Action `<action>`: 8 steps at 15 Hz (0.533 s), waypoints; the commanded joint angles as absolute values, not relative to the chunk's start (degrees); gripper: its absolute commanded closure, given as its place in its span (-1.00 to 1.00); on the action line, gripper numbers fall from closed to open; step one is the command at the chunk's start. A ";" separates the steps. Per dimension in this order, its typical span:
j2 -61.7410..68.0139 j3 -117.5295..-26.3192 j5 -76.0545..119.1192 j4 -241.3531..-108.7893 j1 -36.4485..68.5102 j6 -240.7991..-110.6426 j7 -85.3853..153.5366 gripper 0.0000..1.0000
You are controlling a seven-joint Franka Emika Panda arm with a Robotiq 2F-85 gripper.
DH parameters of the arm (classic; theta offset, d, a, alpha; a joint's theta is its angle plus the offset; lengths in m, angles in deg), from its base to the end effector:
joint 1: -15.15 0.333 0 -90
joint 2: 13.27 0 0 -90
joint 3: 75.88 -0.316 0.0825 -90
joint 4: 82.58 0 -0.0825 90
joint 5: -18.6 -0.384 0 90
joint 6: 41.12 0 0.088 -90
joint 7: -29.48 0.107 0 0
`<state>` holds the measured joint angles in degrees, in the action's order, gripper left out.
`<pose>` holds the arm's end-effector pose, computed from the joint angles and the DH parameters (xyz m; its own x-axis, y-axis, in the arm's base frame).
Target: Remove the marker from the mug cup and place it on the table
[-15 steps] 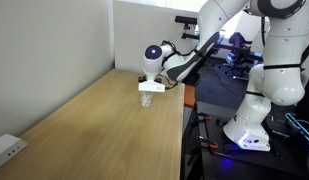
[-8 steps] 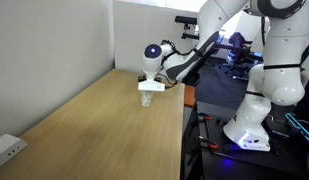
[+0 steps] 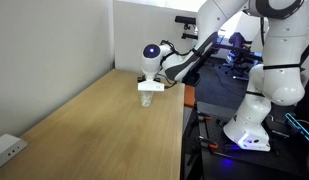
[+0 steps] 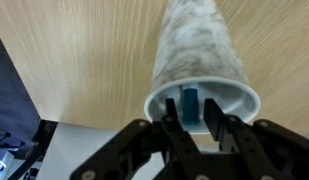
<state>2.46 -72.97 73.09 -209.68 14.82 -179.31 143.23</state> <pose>0.5427 -0.0356 0.2466 0.2500 -0.7831 0.5695 -0.9618 -0.2686 0.0528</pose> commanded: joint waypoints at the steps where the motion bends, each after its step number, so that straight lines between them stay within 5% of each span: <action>1: 3.90 -72.61 71.16 -207.96 15.07 -179.47 140.69 0.31; 8: 4.56 -72.40 71.34 -207.42 15.28 -179.17 140.91 0.34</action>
